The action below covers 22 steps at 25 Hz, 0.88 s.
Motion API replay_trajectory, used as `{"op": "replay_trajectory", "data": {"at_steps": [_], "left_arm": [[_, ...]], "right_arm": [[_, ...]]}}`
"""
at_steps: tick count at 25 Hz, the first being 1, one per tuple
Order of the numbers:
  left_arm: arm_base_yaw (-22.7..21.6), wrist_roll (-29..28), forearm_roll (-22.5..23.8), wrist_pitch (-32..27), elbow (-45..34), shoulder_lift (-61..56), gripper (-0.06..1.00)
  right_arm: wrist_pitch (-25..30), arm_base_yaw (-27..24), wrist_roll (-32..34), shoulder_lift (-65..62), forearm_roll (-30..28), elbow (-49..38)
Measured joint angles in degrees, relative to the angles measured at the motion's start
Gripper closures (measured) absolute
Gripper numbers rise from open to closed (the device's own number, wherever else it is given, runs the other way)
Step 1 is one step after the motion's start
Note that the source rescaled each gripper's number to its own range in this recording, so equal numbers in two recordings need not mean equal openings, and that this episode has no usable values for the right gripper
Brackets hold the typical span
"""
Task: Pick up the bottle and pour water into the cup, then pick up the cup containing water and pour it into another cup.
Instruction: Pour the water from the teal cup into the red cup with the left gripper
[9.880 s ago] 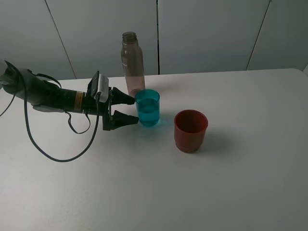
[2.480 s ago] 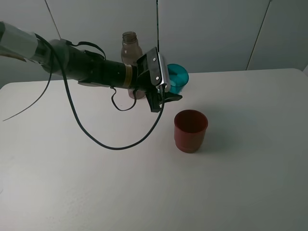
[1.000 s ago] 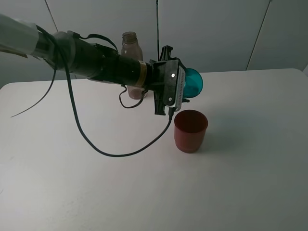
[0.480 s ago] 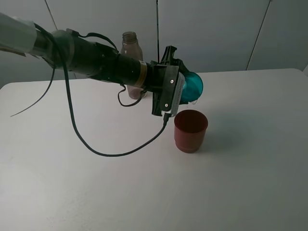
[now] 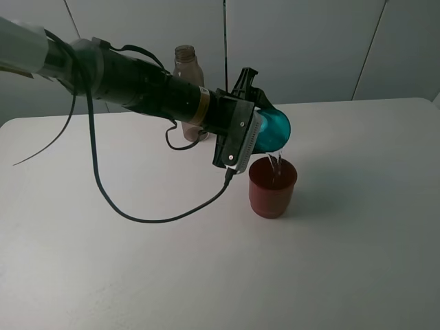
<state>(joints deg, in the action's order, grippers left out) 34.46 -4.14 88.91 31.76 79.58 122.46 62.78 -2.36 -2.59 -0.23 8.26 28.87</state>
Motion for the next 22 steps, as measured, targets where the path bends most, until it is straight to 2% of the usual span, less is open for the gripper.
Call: {"op": "replay_trajectory", "data": {"at_steps": [8, 14, 22], "left_arm": [[0.1, 0.4, 0.8, 0.0, 0.0, 0.0, 0.92], [0.1, 3.6, 0.9, -0.9, 0.0, 0.0, 0.92], [0.1, 8.9, -2.2, -1.6, 0.0, 0.0, 0.92]], "right_arm": [[0.0, 0.0, 0.0, 0.0, 0.0, 0.0], [0.0, 0.0, 0.0, 0.0, 0.0, 0.0], [0.0, 0.0, 0.0, 0.0, 0.0, 0.0]]}}
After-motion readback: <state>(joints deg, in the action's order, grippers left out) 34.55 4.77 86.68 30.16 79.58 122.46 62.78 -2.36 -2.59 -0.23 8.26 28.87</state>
